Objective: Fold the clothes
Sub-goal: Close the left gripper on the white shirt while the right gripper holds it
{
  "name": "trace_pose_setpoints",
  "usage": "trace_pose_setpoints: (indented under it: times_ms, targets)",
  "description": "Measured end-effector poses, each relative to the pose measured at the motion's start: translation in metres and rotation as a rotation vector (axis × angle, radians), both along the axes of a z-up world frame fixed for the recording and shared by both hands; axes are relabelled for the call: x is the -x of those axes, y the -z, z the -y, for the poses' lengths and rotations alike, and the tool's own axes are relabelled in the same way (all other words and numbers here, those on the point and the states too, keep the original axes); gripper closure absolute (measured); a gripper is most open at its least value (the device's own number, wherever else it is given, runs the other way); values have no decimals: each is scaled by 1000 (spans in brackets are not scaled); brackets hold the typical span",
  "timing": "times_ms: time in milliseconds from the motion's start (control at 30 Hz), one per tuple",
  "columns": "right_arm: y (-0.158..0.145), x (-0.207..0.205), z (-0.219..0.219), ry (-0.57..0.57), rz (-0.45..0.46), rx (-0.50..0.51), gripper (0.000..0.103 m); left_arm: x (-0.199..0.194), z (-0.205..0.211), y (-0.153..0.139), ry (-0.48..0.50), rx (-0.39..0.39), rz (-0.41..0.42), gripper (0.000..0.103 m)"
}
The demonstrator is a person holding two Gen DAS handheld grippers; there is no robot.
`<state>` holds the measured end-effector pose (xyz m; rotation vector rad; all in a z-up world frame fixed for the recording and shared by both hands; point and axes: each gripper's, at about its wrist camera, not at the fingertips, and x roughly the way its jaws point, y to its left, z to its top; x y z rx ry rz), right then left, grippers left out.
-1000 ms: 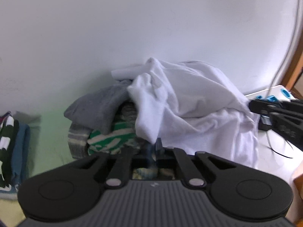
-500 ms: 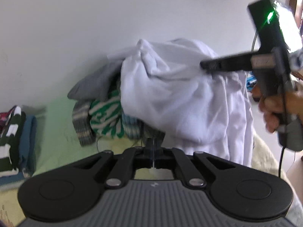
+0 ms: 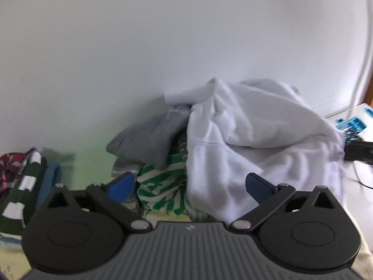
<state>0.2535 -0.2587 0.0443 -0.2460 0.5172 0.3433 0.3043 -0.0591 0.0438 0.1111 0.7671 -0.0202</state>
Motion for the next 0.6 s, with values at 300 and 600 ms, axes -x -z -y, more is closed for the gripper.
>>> trace_pose_setpoints:
  times_ms: [300,600]
  targets:
    - [21,-33,-26,-36,88,170,36,-17,16,9,38,85,-95,91]
    - [7,-47,-26,34,79,16,95,3,3,-17,13,65,-33,96]
